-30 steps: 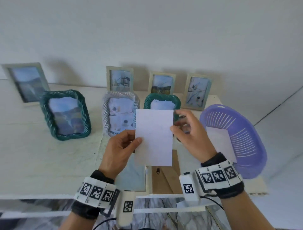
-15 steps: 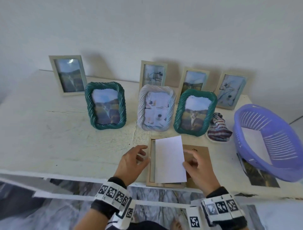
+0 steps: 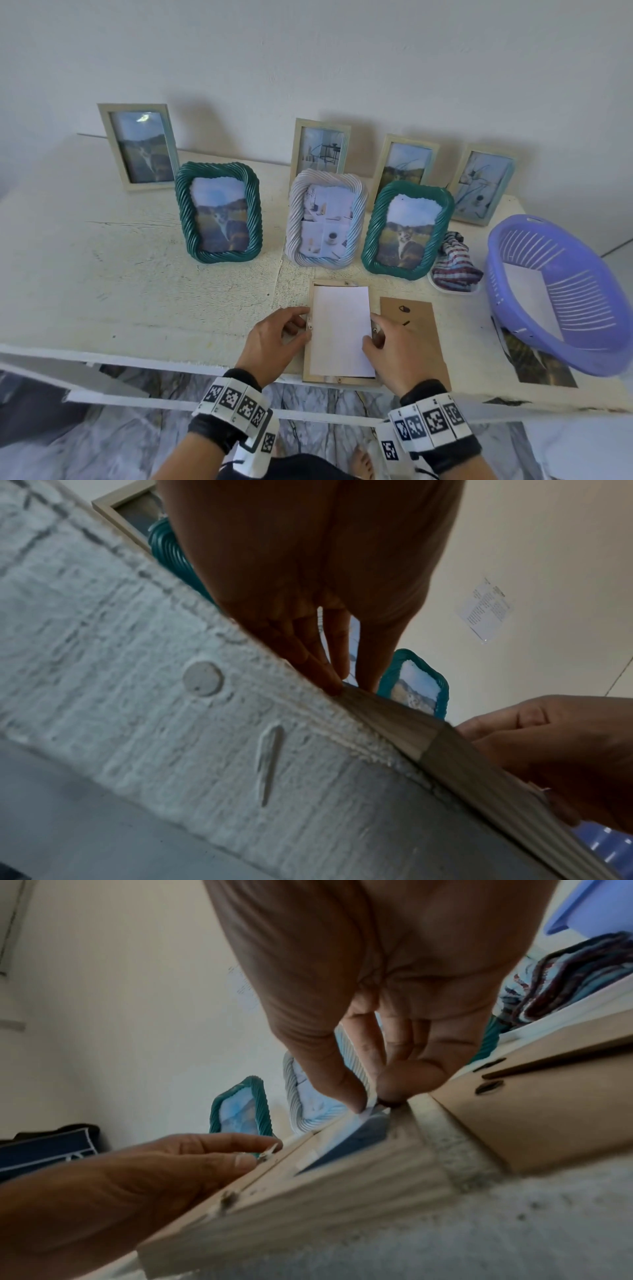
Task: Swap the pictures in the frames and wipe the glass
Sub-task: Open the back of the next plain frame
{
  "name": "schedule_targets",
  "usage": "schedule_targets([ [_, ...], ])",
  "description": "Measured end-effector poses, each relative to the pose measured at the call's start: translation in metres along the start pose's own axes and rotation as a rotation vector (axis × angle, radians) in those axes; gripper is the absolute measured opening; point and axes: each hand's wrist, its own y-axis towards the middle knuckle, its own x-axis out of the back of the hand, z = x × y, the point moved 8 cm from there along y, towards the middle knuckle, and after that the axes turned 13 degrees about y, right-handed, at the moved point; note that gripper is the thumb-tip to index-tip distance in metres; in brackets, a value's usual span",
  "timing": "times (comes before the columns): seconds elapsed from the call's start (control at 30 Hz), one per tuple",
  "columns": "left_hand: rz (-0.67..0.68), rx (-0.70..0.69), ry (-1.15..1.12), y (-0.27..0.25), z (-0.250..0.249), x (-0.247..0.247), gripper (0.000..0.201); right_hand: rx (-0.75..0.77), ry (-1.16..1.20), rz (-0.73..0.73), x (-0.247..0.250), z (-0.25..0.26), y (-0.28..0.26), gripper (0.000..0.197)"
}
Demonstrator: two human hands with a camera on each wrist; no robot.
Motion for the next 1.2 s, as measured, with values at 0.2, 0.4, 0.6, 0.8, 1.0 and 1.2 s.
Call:
schedule_targets([
  [0.2, -0.002, -0.001, -0.016, 0.0, 0.001, -0.001, 0.034, 0.004, -0.073, -0.005, -0.004, -0.009, 0.002, 0.018],
  [0.4, -0.003, -0.008, -0.013, 0.0, 0.003, -0.002, 0.035, -0.088, -0.096, -0.13, 0.024, -0.045, -0.004, 0.042],
  [0.6, -0.001, 0.001, -0.026, 0.0, 0.006, -0.004, 0.035, -0.296, -0.227, -0.098, 0.035, -0.084, -0.013, 0.05],
  [0.8, -0.008, -0.008, -0.026, 0.0, 0.005, -0.004, 0.036, -0.272, -0.034, -0.251, 0.051, -0.082, -0.012, 0.041],
  [1.0, -0.009, -0.019, -0.02, -0.001, 0.005, -0.003, 0.034, -0.025, -0.048, -0.229, 0.028, -0.029, -0.007, 0.037],
  [1.2, -0.017, -0.034, -0.022, 0.001, 0.004, -0.003, 0.035, 0.041, -0.094, -0.118, -0.014, 0.004, 0.004, 0.043],
])
